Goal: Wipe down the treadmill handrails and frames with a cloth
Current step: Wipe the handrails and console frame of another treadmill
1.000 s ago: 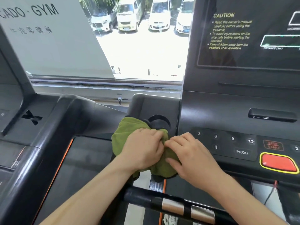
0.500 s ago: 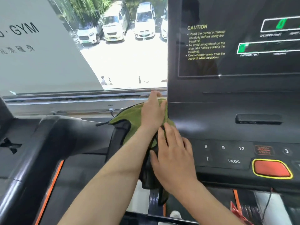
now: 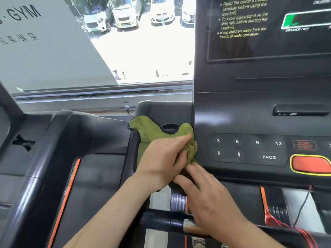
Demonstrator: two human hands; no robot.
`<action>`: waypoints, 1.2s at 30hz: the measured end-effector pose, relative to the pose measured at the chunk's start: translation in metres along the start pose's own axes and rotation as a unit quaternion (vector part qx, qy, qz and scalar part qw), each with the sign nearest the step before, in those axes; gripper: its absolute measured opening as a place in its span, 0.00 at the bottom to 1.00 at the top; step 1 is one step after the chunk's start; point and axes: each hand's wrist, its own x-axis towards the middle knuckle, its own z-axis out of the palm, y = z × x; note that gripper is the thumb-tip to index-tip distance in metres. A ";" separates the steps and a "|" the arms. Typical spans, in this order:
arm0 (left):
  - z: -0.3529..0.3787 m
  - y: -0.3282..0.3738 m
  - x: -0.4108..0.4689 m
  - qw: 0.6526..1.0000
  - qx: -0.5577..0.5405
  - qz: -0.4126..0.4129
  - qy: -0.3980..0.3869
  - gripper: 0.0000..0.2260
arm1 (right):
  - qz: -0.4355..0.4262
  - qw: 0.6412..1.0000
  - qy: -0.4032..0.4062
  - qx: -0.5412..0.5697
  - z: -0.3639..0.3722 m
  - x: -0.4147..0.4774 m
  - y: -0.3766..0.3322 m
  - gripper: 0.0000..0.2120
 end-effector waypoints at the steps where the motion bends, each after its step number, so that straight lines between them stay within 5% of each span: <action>1: 0.000 -0.003 -0.006 0.999 0.045 0.001 0.008 0.20 | -0.005 1.000 -0.004 0.019 -0.002 -0.001 0.003 0.24; 5: -0.010 -0.038 -0.035 0.973 0.154 -0.152 0.084 0.22 | 0.031 0.999 -0.005 0.004 -0.001 0.019 -0.003 0.29; 9: -0.008 -0.056 -0.057 0.957 -0.008 -0.265 0.115 0.27 | 0.026 0.996 -0.054 -0.068 0.032 0.047 -0.026 0.29; 13: 0.003 -0.033 -0.087 0.956 0.004 -0.264 0.127 0.27 | -0.049 0.994 -0.067 -0.072 0.030 0.044 -0.016 0.25; 17: 0.022 -0.007 -0.117 0.978 0.093 -0.141 0.120 0.22 | -0.145 0.989 -0.034 0.011 0.014 0.009 0.010 0.15; 20: 0.035 0.007 -0.120 0.987 0.111 -0.095 0.072 0.13 | -0.040 0.988 -0.041 0.142 0.002 -0.009 0.014 0.19; 23: 0.038 0.012 -0.114 0.982 0.170 -0.078 0.038 0.07 | 0.114 0.945 -0.125 0.282 -0.005 -0.027 0.015 0.22; 27: 0.036 0.037 -0.129 0.969 0.192 -0.148 0.056 0.14 | 0.090 0.934 -0.219 0.269 -0.010 -0.045 0.007 0.08; 33: 0.058 0.096 -0.177 0.944 -0.005 -0.324 0.054 0.12 | 0.049 0.937 -0.203 0.281 -0.043 -0.076 0.015 0.11; 36: 0.073 0.130 -0.186 0.932 -0.105 -0.344 0.042 0.18 | 0.068 0.979 -0.121 0.149 -0.048 -0.098 0.034 0.21</action>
